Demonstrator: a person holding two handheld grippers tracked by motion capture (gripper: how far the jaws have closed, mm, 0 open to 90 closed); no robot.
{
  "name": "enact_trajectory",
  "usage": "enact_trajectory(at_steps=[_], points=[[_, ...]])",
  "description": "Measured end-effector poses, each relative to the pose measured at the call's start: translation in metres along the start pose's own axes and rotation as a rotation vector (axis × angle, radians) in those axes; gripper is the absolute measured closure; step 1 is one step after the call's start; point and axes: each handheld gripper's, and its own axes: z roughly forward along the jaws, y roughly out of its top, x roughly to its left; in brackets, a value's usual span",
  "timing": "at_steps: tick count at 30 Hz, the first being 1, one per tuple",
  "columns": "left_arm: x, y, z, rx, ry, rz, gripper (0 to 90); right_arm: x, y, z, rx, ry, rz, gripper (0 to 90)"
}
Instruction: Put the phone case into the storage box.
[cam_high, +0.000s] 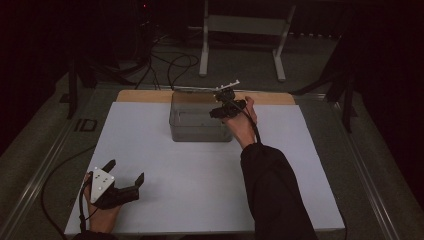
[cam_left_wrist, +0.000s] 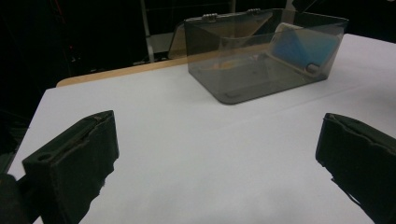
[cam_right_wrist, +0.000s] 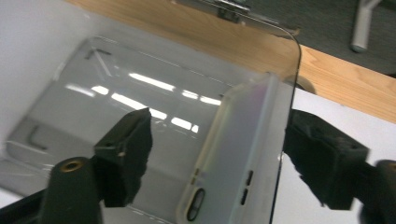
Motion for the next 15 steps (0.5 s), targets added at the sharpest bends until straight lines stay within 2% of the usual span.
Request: enact_trajectory(at_steps=[2, 3, 8, 10, 15], points=[[0.000, 0.000, 0.000, 0.001, 0.000, 0.000, 0.4, -0.002, -0.003, -0.002, -0.013, -0.002, 0.004, 15.9], [0.000, 0.000, 0.001, 0.001, 0.000, 0.000, 0.4, -0.003, -0.004, -0.003, -0.022, 0.014, 0.001, 14.5], [0.000, 0.000, 0.001, 0.002, 0.000, 0.000, 0.4, -0.007, -0.011, -0.008, -0.065, 0.027, -0.003, 13.3], [0.000, 0.000, 0.001, 0.003, 0.000, -0.001, 0.4, -0.008, -0.014, -0.011, -0.084, 0.056, 0.010, 13.2], [0.000, -0.001, 0.001, 0.006, -0.001, -0.003, 0.4, -0.013, -0.022, -0.018, -0.129, 0.090, 0.025, 12.9]])
